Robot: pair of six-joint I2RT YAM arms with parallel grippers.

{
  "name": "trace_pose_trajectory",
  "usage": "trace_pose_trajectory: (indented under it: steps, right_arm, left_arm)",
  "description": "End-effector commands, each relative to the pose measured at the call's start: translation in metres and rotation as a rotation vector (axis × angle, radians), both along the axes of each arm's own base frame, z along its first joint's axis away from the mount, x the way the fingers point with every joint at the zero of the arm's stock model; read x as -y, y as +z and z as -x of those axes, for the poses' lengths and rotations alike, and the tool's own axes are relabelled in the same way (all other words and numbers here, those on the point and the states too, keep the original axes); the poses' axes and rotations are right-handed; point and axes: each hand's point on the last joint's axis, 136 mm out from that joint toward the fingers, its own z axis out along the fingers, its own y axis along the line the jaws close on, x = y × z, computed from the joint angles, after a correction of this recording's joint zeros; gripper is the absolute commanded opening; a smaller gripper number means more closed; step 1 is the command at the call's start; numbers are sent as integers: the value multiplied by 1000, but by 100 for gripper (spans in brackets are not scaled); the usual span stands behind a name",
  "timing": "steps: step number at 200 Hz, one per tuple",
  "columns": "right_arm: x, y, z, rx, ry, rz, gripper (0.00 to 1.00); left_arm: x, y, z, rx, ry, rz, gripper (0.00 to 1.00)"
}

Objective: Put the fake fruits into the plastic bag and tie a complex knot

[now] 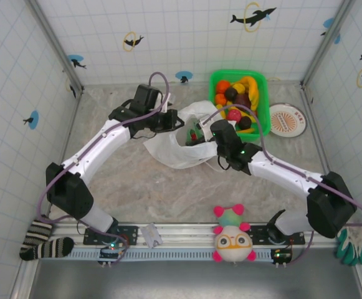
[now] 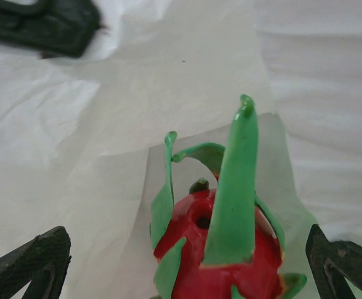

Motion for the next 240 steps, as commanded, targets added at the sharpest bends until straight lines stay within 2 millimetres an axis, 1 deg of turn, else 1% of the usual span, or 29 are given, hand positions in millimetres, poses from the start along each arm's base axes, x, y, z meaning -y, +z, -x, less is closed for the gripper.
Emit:
trace_pose_trajectory:
  steps: [1, 14, 24, 38, 41, 49, 60, 68, 87, 101, 113, 134, 143, 160, 185, 204, 214, 217, 240]
  right_arm:
    - [11, -2, 22, -43, 41, 5, 100]
    - [16, -2, 30, -52, 46, 3, 99]
    - [20, -3, 36, -63, 62, 6, 96]
    - [19, -1, 47, -66, 114, -11, 94]
    - [21, -5, 53, -86, 131, 0, 93]
    - [21, -4, 59, -88, 160, -5, 89]
    - [23, -2, 65, -82, 179, -11, 81]
    - [28, 2, 66, -70, 171, -13, 79]
    - [45, 10, 61, -39, 107, -3, 73]
    - [55, 14, 58, -25, 72, -1, 73]
    - [62, 13, 57, -20, 53, 1, 72]
    - [64, 4, 50, -41, 21, 8, 63]
    - [63, 4, 45, -50, -2, 11, 60]
    - [62, 2, 36, -88, -32, 12, 51]
    - [62, 7, 34, -137, -16, -17, 47]
    - [62, 13, 45, -138, 48, -32, 47]
    - [66, 15, 51, -132, 60, -29, 48]
    - [64, 16, 56, -140, 89, -41, 47]
    - [69, 22, 78, -157, 166, -57, 48]
  left_arm:
    - [-4, 1, -11, 13, 19, 0, 7]
    - [-6, 3, -12, 20, 15, 4, 7]
    - [-7, 3, -12, 26, 14, 4, 7]
    - [-8, 2, -13, 23, 17, 2, 7]
    - [-8, 1, -13, 21, 17, 0, 7]
    - [-8, 0, -12, 18, 13, 0, 7]
    - [-7, -2, -12, 13, 5, -1, 7]
    - [-8, -3, -11, 12, 3, -5, 8]
    - [-11, -5, -10, 14, 8, -15, 8]
    - [-13, -6, -10, 14, 11, -19, 8]
    - [-13, -6, -9, 15, 8, -15, 7]
    - [-11, -5, -7, 20, -10, -7, 7]
    - [-11, -5, -7, 23, -18, -6, 8]
    - [-11, -8, -5, 24, -30, -15, 8]
    - [-15, -13, -3, 23, -34, -38, 8]
    - [-16, -14, -2, 24, -36, -40, 8]
    - [-17, -14, -2, 27, -36, -41, 8]
    - [-17, -14, -2, 26, -37, -39, 8]
    - [-17, -10, -3, 37, -36, -37, 8]
